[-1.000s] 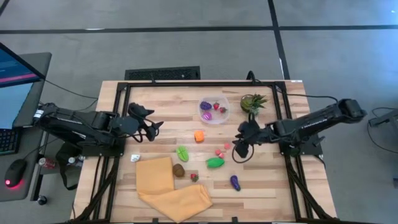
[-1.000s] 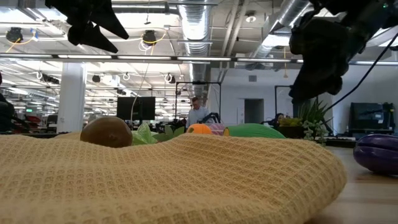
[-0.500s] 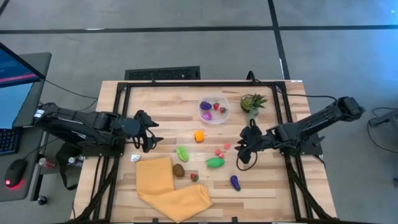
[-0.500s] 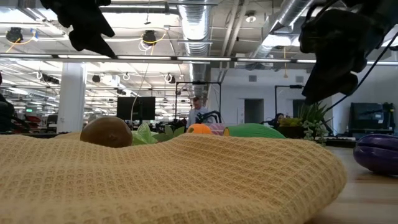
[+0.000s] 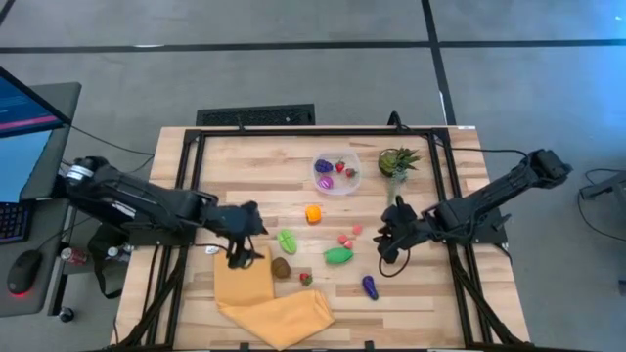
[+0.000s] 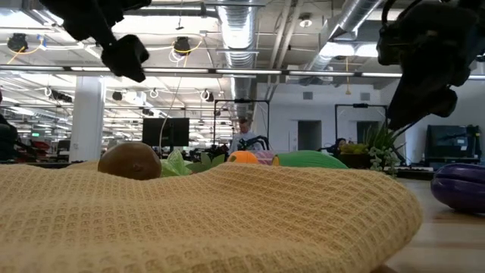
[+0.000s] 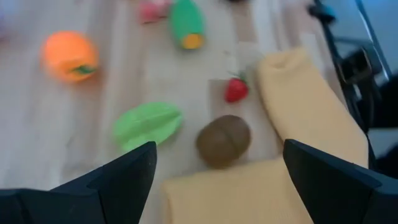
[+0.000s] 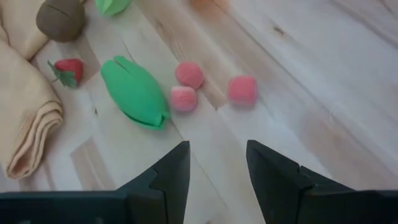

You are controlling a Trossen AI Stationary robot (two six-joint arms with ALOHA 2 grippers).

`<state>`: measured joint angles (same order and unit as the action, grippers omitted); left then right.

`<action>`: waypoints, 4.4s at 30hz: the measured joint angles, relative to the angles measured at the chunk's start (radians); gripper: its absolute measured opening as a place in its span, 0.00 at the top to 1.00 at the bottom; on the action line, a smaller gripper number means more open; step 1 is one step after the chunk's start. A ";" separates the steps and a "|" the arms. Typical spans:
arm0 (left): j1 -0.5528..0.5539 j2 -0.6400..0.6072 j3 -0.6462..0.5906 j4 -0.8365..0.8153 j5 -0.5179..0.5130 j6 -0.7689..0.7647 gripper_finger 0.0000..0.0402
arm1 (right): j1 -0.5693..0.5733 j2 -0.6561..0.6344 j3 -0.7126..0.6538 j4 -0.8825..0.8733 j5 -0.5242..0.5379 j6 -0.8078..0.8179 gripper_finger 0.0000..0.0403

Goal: Pick and placing Produce into tupperware
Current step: Put the kiwi in the transparent bin

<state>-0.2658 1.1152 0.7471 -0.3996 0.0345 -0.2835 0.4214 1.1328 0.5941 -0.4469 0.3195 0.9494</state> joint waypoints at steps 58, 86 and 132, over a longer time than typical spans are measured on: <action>-0.071 0.627 0.267 -0.046 0.040 0.456 0.15 | 0.352 0.000 0.000 -0.259 0.154 0.362 0.59; -0.067 0.642 0.269 -0.058 0.039 0.383 0.40 | 0.364 0.000 0.000 -0.264 0.156 0.387 0.60; 0.286 0.636 0.667 -0.153 -0.138 0.592 0.39 | 0.364 0.000 0.000 -0.287 0.224 0.378 0.61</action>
<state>0.0206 1.7512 1.4136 -0.5522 -0.1031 0.3081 0.7853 1.1328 0.5941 -0.7334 0.5436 1.3275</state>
